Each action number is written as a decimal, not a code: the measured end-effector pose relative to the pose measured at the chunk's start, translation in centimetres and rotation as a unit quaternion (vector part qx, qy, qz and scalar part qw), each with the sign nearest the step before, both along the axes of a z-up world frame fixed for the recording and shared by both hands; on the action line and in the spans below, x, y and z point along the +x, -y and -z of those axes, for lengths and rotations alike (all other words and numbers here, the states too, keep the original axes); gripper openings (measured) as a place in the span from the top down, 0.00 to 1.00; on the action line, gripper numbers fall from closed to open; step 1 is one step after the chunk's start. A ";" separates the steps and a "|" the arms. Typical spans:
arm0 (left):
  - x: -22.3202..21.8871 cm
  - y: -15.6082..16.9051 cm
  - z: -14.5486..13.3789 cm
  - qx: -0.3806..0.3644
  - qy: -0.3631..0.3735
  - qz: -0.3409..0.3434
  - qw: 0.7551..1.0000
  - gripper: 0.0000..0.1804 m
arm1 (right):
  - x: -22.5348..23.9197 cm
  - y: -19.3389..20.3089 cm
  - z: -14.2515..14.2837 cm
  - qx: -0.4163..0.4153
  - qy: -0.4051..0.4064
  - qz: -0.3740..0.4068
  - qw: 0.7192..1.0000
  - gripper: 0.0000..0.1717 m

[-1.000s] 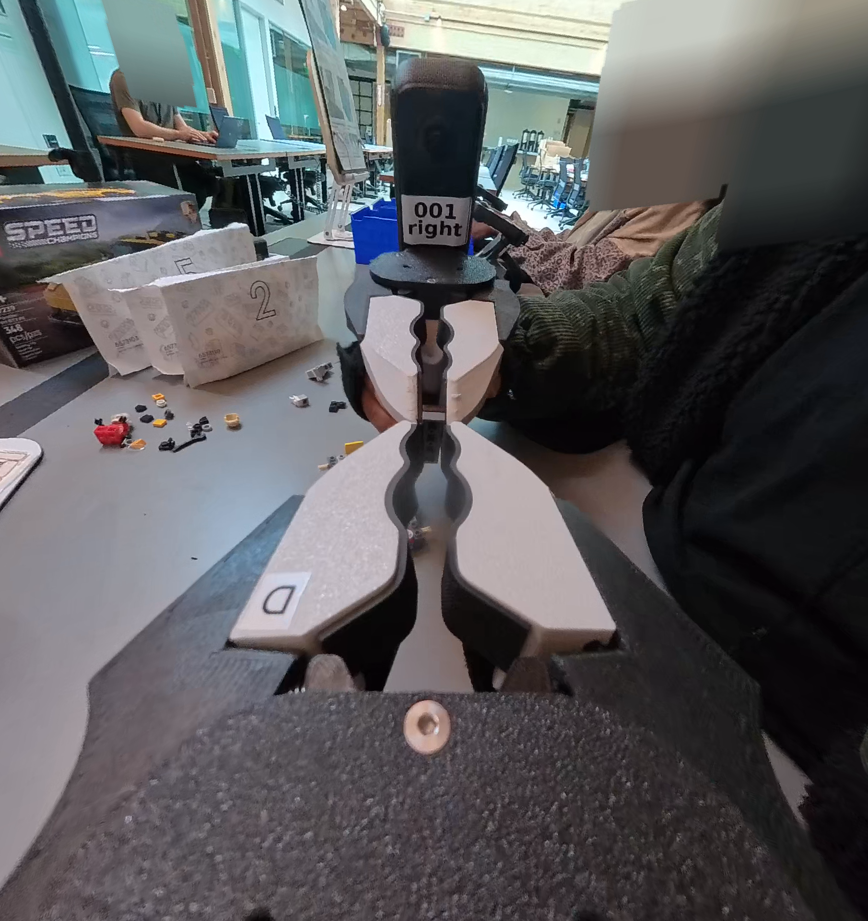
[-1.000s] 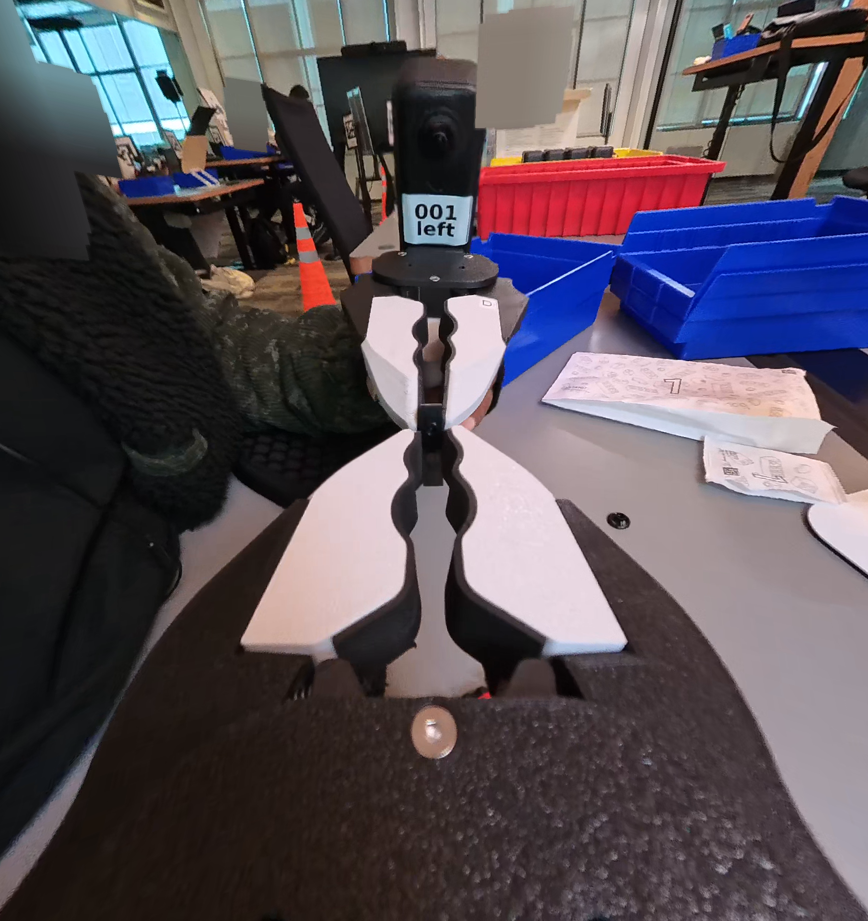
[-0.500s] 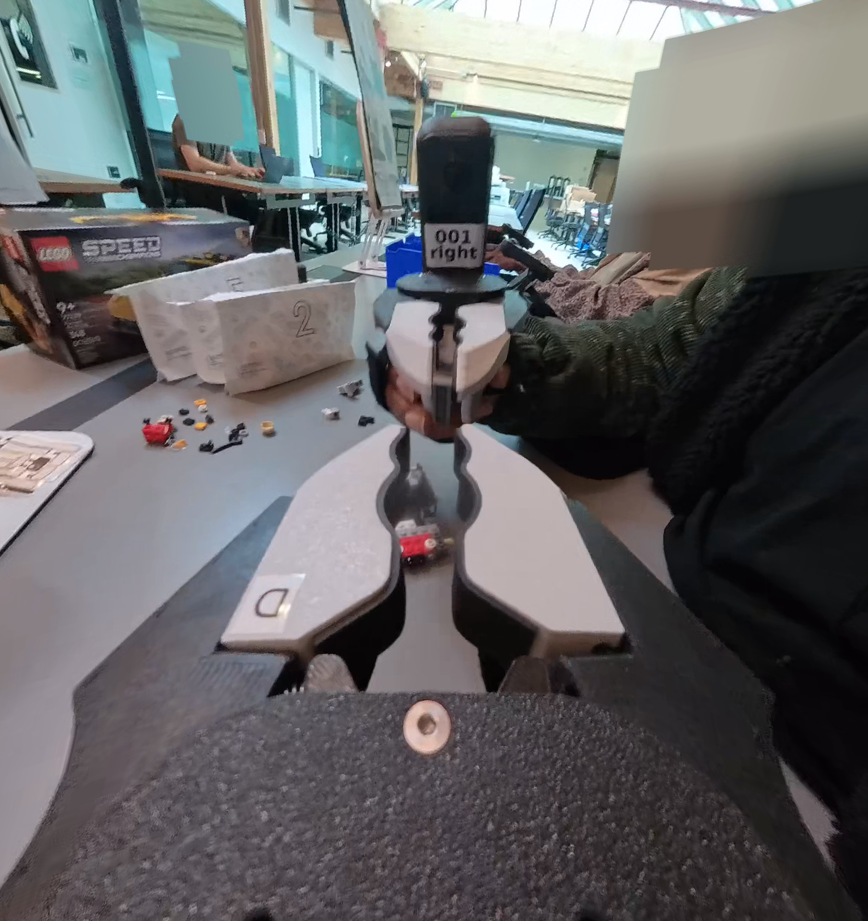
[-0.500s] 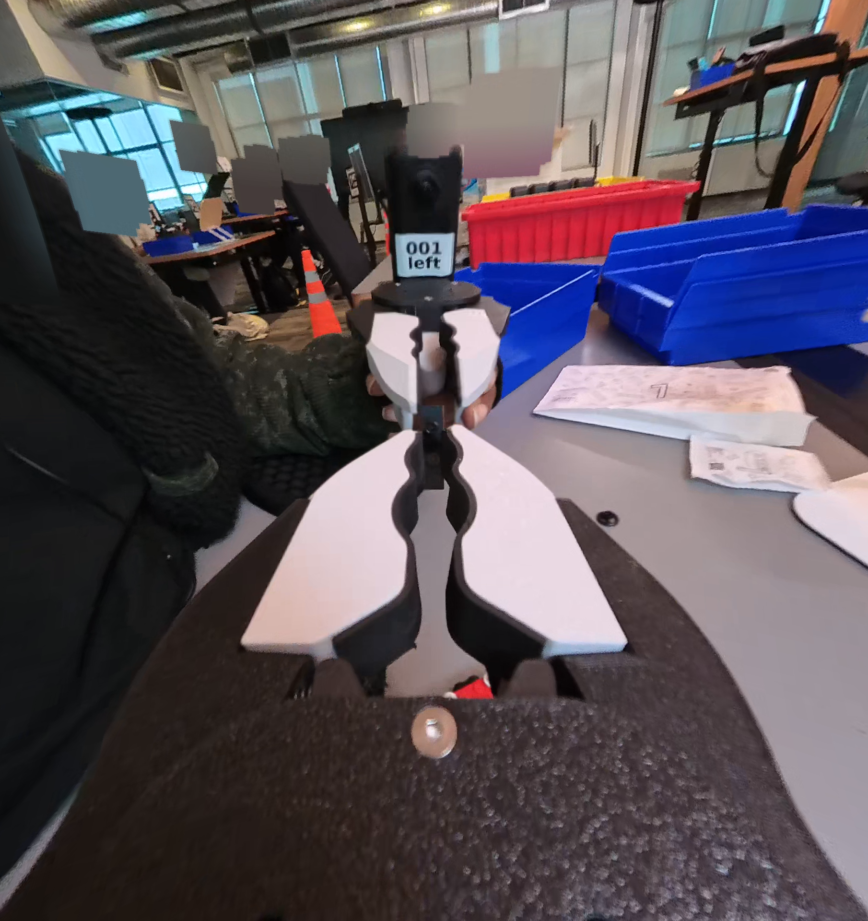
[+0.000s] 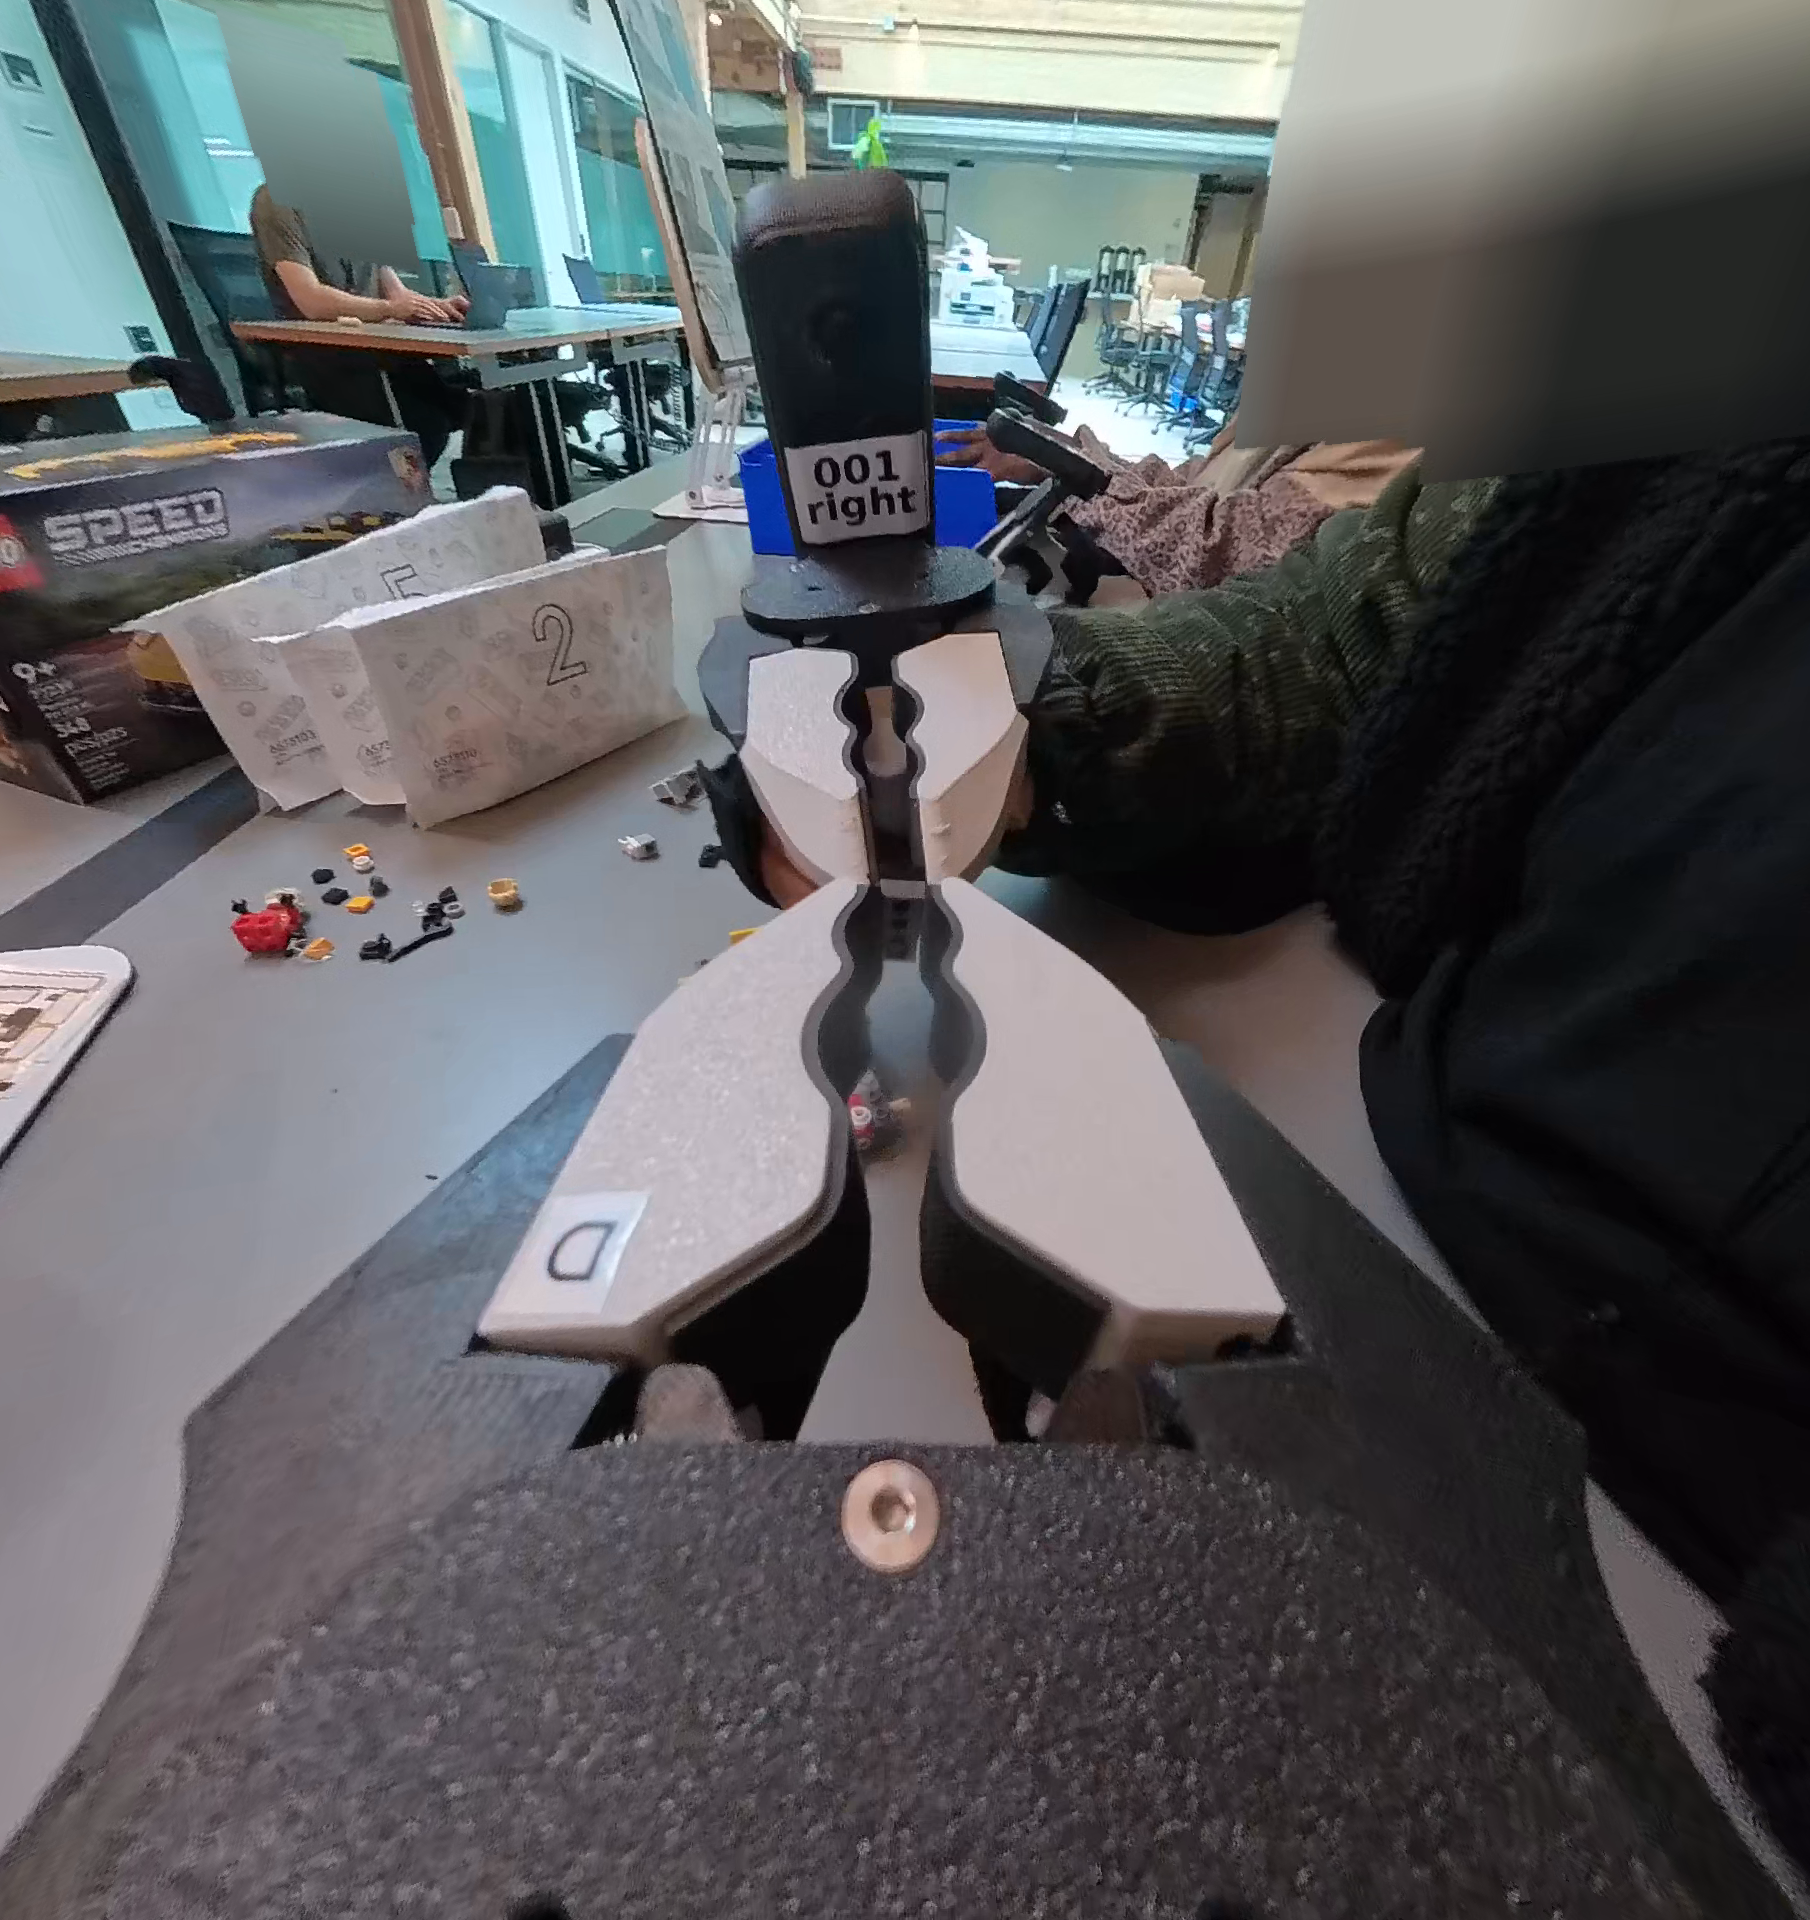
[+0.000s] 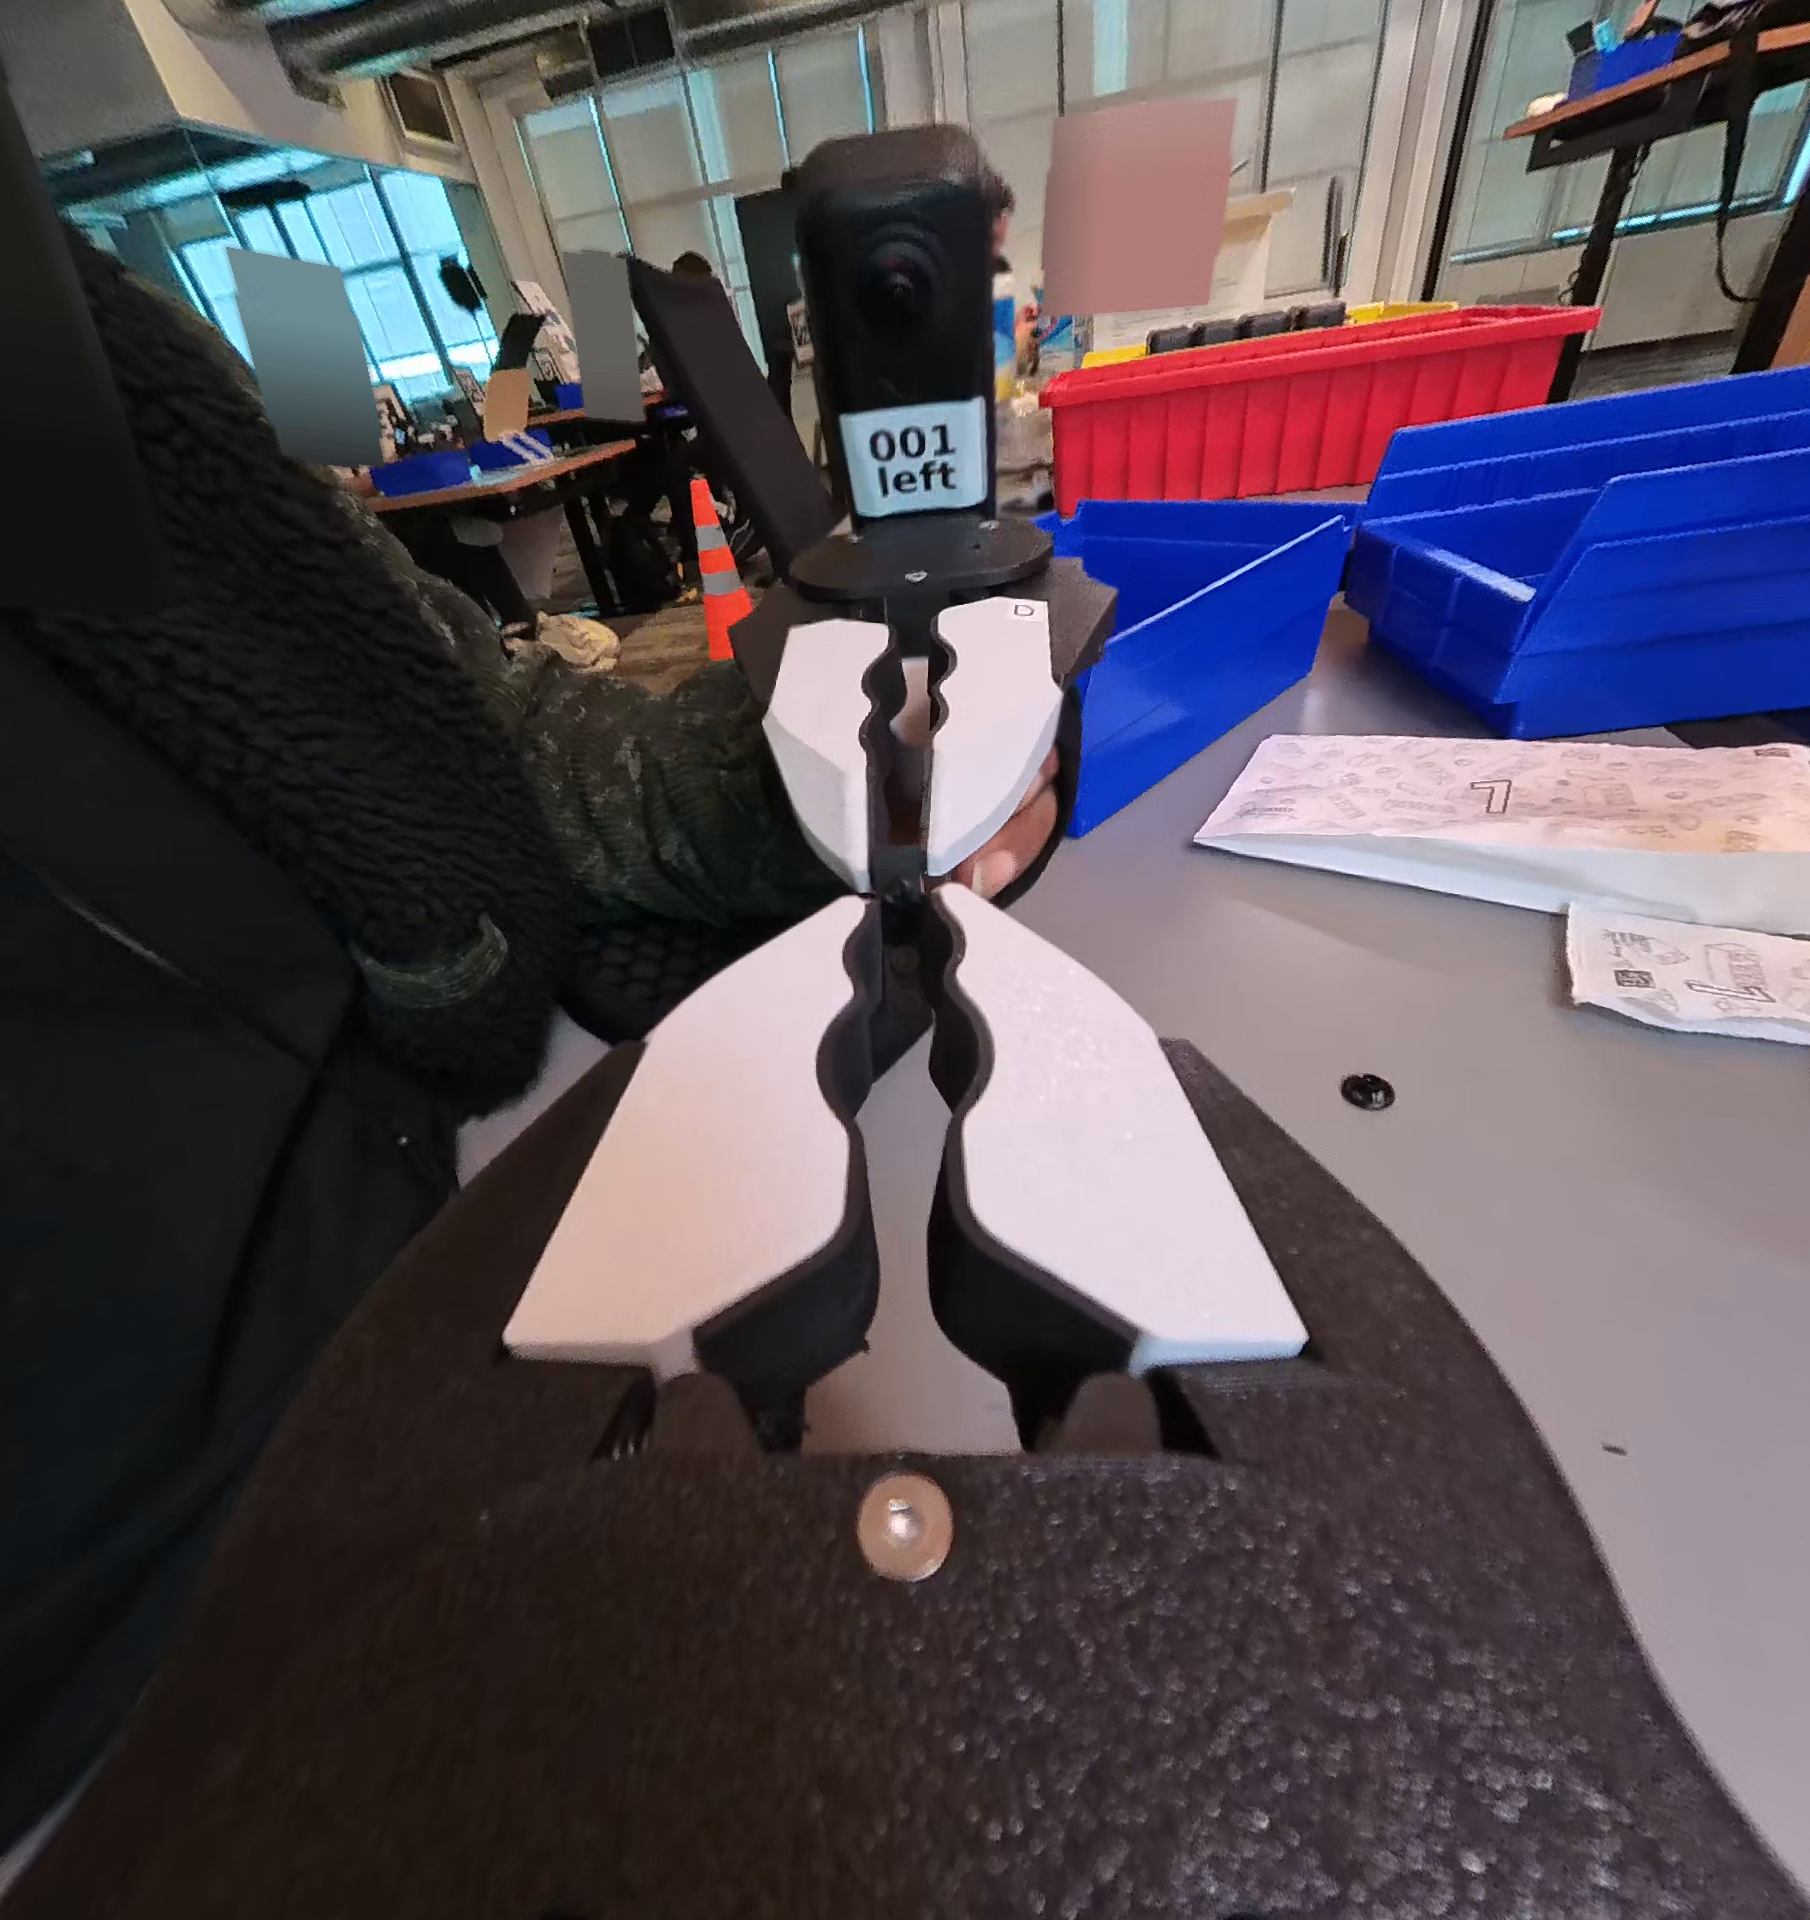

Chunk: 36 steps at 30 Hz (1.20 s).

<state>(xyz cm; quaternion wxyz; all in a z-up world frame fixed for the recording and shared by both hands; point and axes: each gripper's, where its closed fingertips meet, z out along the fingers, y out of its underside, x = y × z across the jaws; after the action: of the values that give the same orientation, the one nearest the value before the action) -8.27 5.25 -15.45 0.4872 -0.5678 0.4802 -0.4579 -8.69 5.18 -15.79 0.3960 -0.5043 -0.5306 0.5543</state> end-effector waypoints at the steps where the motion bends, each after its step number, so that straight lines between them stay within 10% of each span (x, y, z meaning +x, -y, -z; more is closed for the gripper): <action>1: 0.0 -0.2 -0.1 -0.003 0.004 -0.006 1.000 0.96 | 0.0 -0.2 -0.2 -0.007 -0.009 0.004 1.000 0.96; 36: -3.0 -4.2 1.0 -0.030 -0.004 -0.098 0.995 1.00 | 2.8 -5.1 -0.8 0.009 -0.019 0.104 0.994 1.00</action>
<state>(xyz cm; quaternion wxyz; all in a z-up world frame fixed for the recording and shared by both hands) -11.29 9.41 -16.49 0.5107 -0.6282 0.4105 -0.4195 -5.94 10.26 -15.02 0.4664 -0.5423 -0.4728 0.5146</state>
